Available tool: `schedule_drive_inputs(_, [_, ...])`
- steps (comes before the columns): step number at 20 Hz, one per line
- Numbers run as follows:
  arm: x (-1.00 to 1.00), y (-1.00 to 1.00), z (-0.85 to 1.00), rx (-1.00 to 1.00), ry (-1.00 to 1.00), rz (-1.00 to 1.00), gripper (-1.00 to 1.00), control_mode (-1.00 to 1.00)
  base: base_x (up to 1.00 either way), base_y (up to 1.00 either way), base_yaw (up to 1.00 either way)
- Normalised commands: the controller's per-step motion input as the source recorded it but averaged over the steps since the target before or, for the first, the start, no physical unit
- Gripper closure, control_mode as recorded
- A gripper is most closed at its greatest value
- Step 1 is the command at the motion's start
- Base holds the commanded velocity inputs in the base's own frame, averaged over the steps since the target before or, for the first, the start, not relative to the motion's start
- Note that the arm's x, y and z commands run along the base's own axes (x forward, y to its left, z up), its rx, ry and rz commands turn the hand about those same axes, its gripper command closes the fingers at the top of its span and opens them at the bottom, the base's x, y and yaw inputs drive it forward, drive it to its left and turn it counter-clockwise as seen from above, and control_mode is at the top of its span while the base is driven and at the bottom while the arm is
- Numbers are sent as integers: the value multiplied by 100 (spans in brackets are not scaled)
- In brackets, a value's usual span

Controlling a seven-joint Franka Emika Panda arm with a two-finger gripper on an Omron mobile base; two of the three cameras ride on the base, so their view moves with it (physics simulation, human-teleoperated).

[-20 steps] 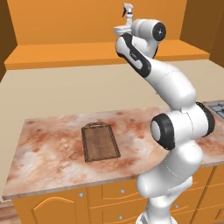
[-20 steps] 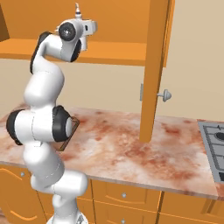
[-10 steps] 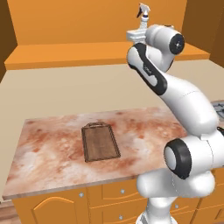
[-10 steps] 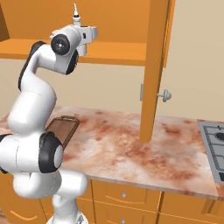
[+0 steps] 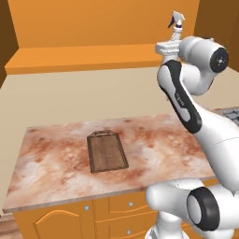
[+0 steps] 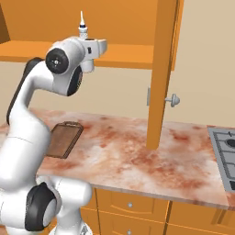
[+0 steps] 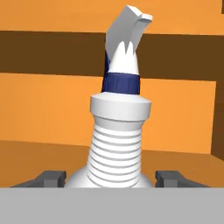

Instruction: Grab the spray bottle from the cabinet, then place it next to the cutting board for sanitizing. Then grab the dish brush from the countertop next to the sink and place it next to the cutting board.

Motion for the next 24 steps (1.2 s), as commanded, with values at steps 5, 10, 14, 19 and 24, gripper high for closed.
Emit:
schedule_drive_inputs(5, [-100,-53,-34,0,9,2,100,-100,0,0,0])
schedule_drive_inputs(10, [-100,-6,-90,0,-10,4,100,-100,0,0,0])
schedule_drive_inputs(14, [-35,44,-100,1,-14,12,100,-100,0,0,0])
schedule_drive_inputs(19, [0,39,-94,0,-2,17,100,-100,0,0,0])
schedule_drive_inputs(24, [7,24,-81,0,-1,27,100,-100,0,0,0])
